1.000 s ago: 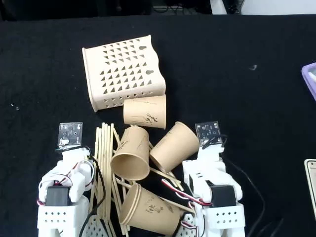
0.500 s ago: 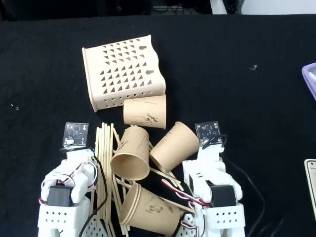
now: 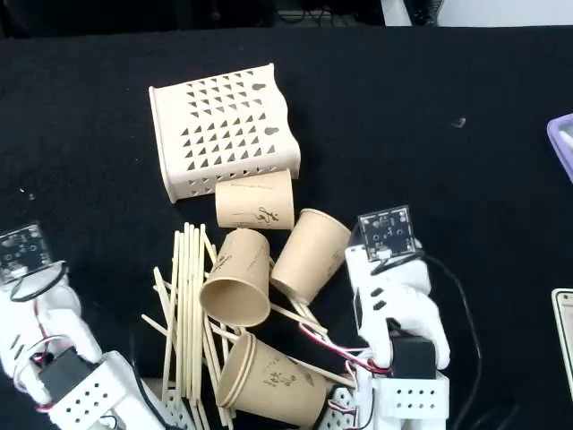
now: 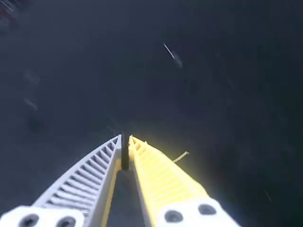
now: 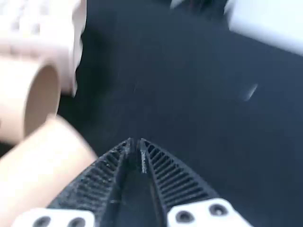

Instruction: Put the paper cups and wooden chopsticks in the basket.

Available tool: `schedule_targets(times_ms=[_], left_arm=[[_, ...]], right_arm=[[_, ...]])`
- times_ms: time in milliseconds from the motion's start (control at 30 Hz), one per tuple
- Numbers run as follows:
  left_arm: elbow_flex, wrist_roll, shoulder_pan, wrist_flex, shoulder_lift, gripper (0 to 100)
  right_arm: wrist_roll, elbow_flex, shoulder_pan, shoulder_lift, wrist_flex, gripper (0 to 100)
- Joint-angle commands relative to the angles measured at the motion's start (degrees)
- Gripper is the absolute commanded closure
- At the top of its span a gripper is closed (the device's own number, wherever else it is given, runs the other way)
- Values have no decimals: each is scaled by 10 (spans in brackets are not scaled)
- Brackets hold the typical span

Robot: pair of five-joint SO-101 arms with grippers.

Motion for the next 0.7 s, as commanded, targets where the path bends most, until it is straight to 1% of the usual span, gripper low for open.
schedule_targets(times_ms=[0, 67, 100, 200, 267, 333, 400, 467, 567, 667], left_arm=[[-42, 33, 9, -132, -3, 898], [-62, 93, 41, -151, -2, 805], [-81, 129, 54, -152, -1, 775], [-163, 201, 95, -151, 6, 784], [-219, 219, 138, -141, 26, 783], [-280, 219, 196, -105, 76, 783], [-336, 209, 255, -63, 159, 783], [-393, 200, 305, -18, 265, 783], [-484, 200, 354, 44, 440, 783], [-583, 205, 384, 82, 601, 783]], right_arm=[[35, -68, 11, -56, -64, 972], [35, -112, 15, -56, -45, 972], [35, -144, 16, -56, -27, 972], [35, -259, 12, -56, 43, 972], [27, -348, 6, -54, 76, 972], [5, -433, -7, -39, 105, 972], [-11, -507, -17, 1, 138, 949], [-30, -570, -28, 66, 171, 897], [-66, -645, -47, 183, 203, 825], [-105, -682, -62, 300, 207, 823]])
